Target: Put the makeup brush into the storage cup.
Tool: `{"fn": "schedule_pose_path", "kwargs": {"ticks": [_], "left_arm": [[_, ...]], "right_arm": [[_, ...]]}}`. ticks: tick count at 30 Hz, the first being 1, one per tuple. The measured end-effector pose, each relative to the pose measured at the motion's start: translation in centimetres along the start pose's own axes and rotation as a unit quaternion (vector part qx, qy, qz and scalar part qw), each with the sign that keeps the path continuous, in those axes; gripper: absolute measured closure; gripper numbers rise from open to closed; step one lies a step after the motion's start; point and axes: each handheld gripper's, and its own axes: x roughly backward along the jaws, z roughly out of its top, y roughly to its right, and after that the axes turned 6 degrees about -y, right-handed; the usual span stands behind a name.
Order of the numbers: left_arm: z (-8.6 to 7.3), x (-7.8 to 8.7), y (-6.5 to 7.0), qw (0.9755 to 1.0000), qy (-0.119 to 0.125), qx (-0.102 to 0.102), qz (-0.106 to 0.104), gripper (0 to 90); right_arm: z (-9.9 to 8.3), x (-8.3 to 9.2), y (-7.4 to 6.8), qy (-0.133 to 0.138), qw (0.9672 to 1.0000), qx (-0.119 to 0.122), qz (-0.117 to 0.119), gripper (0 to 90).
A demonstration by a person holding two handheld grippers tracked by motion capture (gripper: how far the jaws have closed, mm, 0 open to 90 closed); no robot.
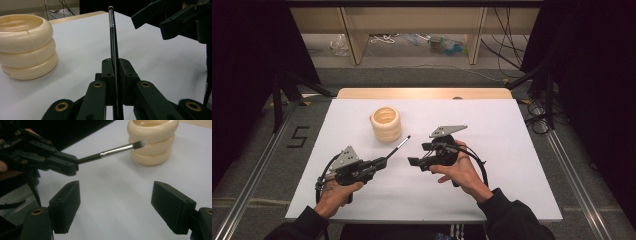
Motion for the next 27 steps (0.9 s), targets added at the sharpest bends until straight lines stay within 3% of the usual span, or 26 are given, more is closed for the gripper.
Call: {"fn": "schedule_pose_path", "kwargs": {"ticks": [4, 5, 7, 11, 13, 15, 19, 23, 25, 26, 27], "left_arm": [[0.1, 0.0, 0.1, 0.9999, 0.011, -0.002, -0.001, 83.3], [0.1, 0.0, 0.4, 0.9999, 0.013, 0.006, 0.004, 83.3], [0.1, 0.0, 0.4, 0.9998, 0.017, 0.005, 0.003, 83.3], [0.2, 0.0, 0.7, 0.9997, 0.023, 0.003, 0.006, 83.2], [0.1, -0.1, 0.7, 0.9995, 0.030, 0.006, 0.005, 83.2], [0.2, 0.0, 0.8, 0.9994, 0.032, -0.004, 0.010, 83.3], [0.2, 0.0, 1.0, 0.9991, 0.040, 0.008, 0.011, 83.3], [0.3, 0.0, 1.2, 0.9989, 0.045, -0.002, 0.008, 83.3], [0.3, 0.0, 1.4, 0.9987, 0.049, 0.009, 0.009, 83.3], [0.3, 0.0, 1.4, 0.9988, 0.049, -0.003, 0.006, 83.3], [0.3, 0.0, 1.5, 0.9988, 0.050, -0.001, 0.006, 83.2]], "right_arm": [[-0.1, -0.2, 0.2, 0.018, 0.9996, -0.016, 0.014, 23.6], [-0.1, -0.3, 0.2, 0.027, 0.9984, -0.034, 0.035, 23.2], [-0.2, -0.4, 0.2, 0.034, 0.9982, -0.037, 0.033, 23.0], [-0.2, -0.7, 0.4, 0.062, 0.9947, -0.058, 0.058, 23.3], [-0.2, -0.8, 0.4, 0.065, 0.9940, -0.061, 0.063, 23.3], [-0.2, -1.2, 0.2, 0.071, 0.9923, -0.067, 0.077, 23.0], [-0.2, -1.6, 0.2, 0.078, 0.9911, -0.068, 0.084, 22.7], [-0.1, -2.0, -0.1, 0.080, 0.9898, -0.069, 0.096, 19.9], [-0.1, -2.2, -0.3, 0.083, 0.9890, -0.070, 0.101, 19.5], [-0.1, -2.3, -0.3, 0.085, 0.9889, -0.068, 0.101, 18.9], [0.0, -2.5, -0.2, 0.096, 0.9876, -0.064, 0.106, 18.6]]}}
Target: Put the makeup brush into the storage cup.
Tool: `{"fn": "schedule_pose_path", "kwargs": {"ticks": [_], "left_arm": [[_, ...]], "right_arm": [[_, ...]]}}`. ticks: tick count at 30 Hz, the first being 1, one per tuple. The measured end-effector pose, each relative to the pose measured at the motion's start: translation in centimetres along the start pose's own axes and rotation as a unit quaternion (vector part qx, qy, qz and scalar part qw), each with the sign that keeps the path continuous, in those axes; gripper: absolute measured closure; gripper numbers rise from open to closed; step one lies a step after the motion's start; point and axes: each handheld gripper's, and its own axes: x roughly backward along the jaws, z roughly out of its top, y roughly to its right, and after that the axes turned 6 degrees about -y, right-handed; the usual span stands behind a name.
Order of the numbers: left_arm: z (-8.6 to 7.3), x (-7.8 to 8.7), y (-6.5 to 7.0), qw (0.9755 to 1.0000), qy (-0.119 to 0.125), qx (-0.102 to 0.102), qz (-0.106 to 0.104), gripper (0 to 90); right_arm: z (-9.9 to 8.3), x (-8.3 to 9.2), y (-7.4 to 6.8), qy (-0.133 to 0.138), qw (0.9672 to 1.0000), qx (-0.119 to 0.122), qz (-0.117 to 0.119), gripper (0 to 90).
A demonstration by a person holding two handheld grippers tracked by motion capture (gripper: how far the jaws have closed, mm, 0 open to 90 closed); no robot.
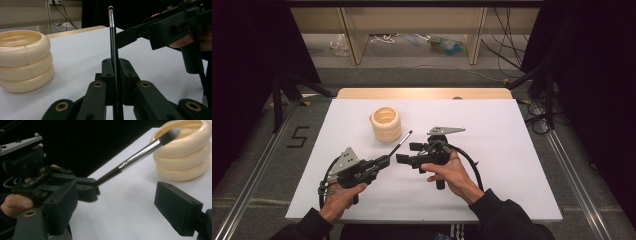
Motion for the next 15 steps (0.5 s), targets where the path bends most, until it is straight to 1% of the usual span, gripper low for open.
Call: {"fn": "schedule_pose_path", "kwargs": {"ticks": [1, 4, 5, 6, 7, 10, 11, 12, 15], "left_arm": [[0.02, -0.03, 0.05, 1.0000, 0.001, 0.000, -0.002, 83.2], [0.02, -0.04, 0.10, 1.0000, 0.001, -0.004, -0.003, 83.2], [0.02, -0.05, 0.25, 1.0000, 0.003, 0.000, -0.003, 83.3], [0.02, -0.05, 0.25, 1.0000, 0.003, 0.000, -0.003, 83.3], [0.03, -0.05, 0.27, 1.0000, 0.004, -0.002, -0.003, 83.3], [0.00, -0.07, 0.46, 1.0000, 0.005, 0.004, -0.004, 83.3], [0.03, -0.08, 0.49, 1.0000, 0.005, 0.004, -0.005, 83.3], [0.09, -0.07, 0.42, 0.9999, 0.005, -0.007, -0.006, 83.2], [0.07, -0.06, 0.49, 0.9999, 0.006, -0.005, -0.006, 83.2]], "right_arm": [[0.04, 0.03, -0.12, -0.002, 1.0000, -0.006, 0.004, 18.6], [0.08, 0.02, -0.16, 0.002, 1.0000, -0.007, 0.006, 19.0], [0.10, -0.04, -0.18, 0.003, 0.9999, -0.011, 0.007, 19.3], [0.09, -0.14, -0.16, 0.007, 0.9999, -0.008, 0.007, 19.3], [0.09, -0.17, -0.21, 0.004, 0.9999, -0.011, 0.009, 19.2], [0.09, -0.26, -0.22, 0.006, 0.9998, -0.010, 0.014, 19.0], [0.10, -0.39, -0.11, 0.012, 0.9999, -0.002, 0.012, 19.3], [0.12, -0.36, -0.16, 0.011, 0.9998, -0.006, 0.014, 19.6], [0.15, -0.40, -0.17, 0.015, 0.9997, -0.008, 0.016, 20.5]]}}
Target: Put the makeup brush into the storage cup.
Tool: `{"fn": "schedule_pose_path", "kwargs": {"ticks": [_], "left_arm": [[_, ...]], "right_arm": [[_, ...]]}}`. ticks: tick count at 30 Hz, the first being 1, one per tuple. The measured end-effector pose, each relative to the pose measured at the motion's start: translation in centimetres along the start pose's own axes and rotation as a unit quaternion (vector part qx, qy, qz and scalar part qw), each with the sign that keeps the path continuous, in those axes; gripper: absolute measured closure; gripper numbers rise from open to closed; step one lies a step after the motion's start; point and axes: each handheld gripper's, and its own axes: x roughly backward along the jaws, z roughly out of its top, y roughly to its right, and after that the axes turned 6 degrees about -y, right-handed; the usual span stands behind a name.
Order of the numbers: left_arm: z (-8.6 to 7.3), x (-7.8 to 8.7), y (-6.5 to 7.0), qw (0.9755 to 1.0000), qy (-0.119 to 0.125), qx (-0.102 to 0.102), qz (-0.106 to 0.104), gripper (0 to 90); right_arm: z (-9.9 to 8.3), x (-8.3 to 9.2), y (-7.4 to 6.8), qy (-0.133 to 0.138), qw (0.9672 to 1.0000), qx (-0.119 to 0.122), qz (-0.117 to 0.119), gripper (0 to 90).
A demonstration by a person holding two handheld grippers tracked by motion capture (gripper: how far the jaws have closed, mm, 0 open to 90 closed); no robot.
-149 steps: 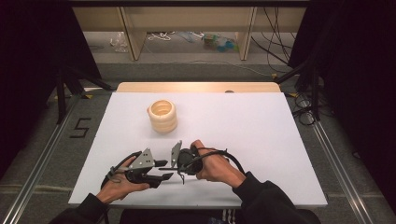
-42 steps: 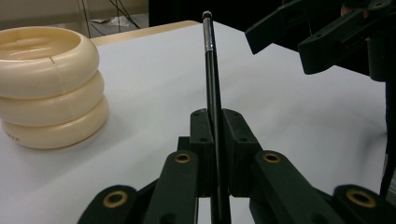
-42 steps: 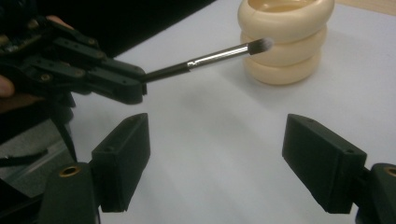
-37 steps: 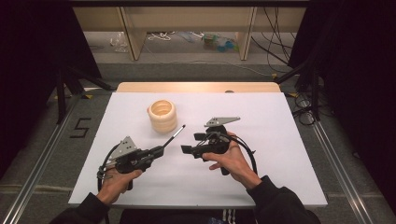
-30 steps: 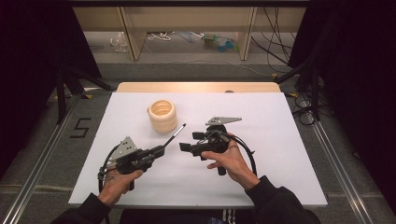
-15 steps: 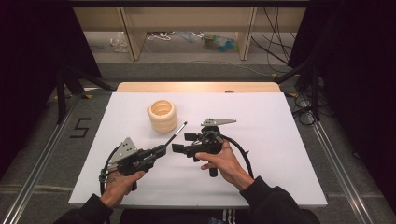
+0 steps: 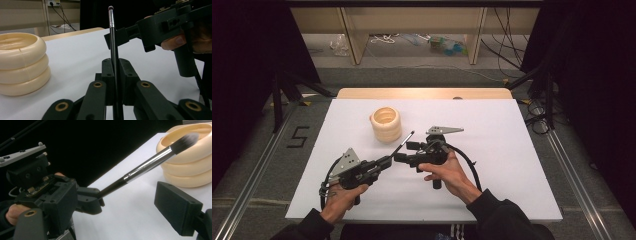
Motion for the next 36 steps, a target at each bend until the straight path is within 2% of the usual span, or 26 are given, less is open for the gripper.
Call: {"fn": "schedule_pose_path", "kwargs": {"ticks": [6, 8, 9, 13, 14, 15, 27, 36], "left_arm": [[0.07, 0.03, 0.22, 1.0000, 0.003, -0.002, -0.002, 83.3], [0.05, 0.00, 0.38, 1.0000, 0.005, 0.007, -0.001, 83.3], [0.05, 0.00, 0.40, 1.0000, 0.006, 0.007, -0.002, 83.2], [0.06, 0.01, 0.44, 0.9999, 0.007, 0.008, -0.001, 83.2], [0.12, 0.03, 0.36, 1.0000, 0.008, -0.003, -0.003, 83.3], [0.12, 0.03, 0.36, 1.0000, 0.008, -0.003, -0.003, 83.2], [0.25, 0.15, 0.56, 0.9999, 0.015, -0.005, -0.004, 83.3], [0.26, 0.14, 0.61, 0.9998, 0.015, -0.009, -0.007, 83.2]], "right_arm": [[0.00, -0.23, 0.07, 0.009, 0.9999, -0.008, 0.006, 26.4], [0.02, -0.24, 0.11, 0.013, 0.9998, -0.009, 0.009, 29.2], [0.03, -0.28, 0.14, 0.014, 0.9997, -0.013, 0.014, 32.9], [0.03, -0.30, 0.22, 0.020, 0.9994, -0.022, 0.021, 37.7], [0.02, -0.30, 0.31, 0.025, 0.9988, -0.033, 0.025, 39.9], [0.00, -0.31, 0.35, 0.026, 0.9985, -0.038, 0.029, 41.5], [-0.12, -0.36, 0.35, 0.036, 0.9967, -0.053, 0.049, 55.2], [-0.19, -0.24, 0.59, 0.050, 0.9951, -0.064, 0.056, 62.9]]}}
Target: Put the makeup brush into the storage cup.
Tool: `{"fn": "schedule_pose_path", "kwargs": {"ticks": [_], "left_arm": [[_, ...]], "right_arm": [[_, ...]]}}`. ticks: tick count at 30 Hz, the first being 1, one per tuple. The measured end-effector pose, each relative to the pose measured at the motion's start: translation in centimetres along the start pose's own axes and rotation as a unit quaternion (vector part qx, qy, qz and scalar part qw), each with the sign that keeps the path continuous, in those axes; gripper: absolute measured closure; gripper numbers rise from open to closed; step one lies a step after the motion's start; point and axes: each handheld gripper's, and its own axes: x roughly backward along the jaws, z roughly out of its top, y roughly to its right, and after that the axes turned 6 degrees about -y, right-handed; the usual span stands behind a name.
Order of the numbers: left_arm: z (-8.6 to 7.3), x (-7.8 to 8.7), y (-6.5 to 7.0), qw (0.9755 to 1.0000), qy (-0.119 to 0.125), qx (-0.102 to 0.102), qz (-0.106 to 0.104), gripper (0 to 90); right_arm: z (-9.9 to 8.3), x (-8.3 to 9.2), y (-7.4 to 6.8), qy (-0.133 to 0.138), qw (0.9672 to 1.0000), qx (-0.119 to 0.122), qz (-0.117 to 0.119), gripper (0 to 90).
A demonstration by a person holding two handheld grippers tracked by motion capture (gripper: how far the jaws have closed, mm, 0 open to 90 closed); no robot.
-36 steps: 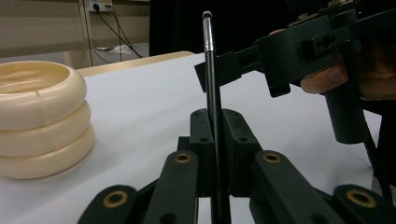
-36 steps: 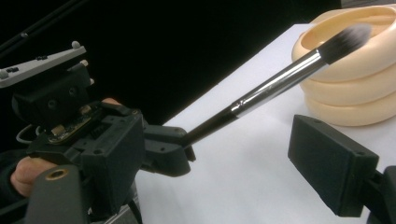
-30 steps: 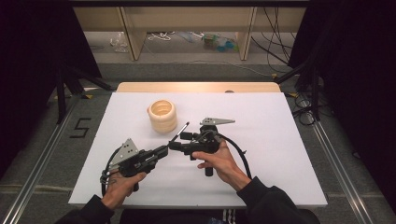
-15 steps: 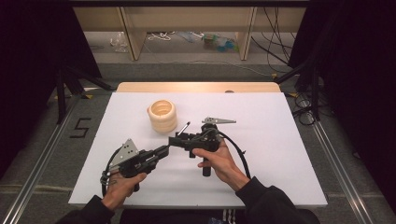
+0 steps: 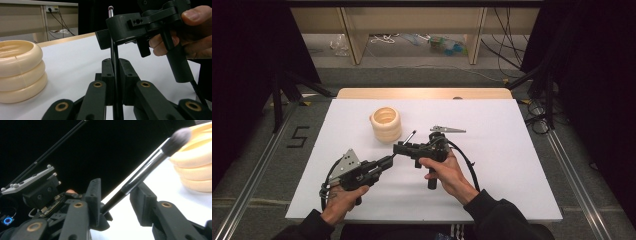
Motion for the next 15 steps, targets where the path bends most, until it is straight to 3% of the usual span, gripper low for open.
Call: {"fn": "schedule_pose_path", "kwargs": {"ticks": [5, 15], "left_arm": [[-0.05, -0.06, 0.14, 1.0000, 0.001, 0.006, -0.001, 83.3], [0.01, -0.04, 0.12, 1.0000, 0.001, -0.004, -0.006, 83.2]], "right_arm": [[-0.05, -0.06, 0.06, -0.001, 1.0000, -0.005, 0.006, 66.1], [-0.13, -0.04, 0.14, 0.000, 0.9998, -0.011, 0.016, 74.4]]}}
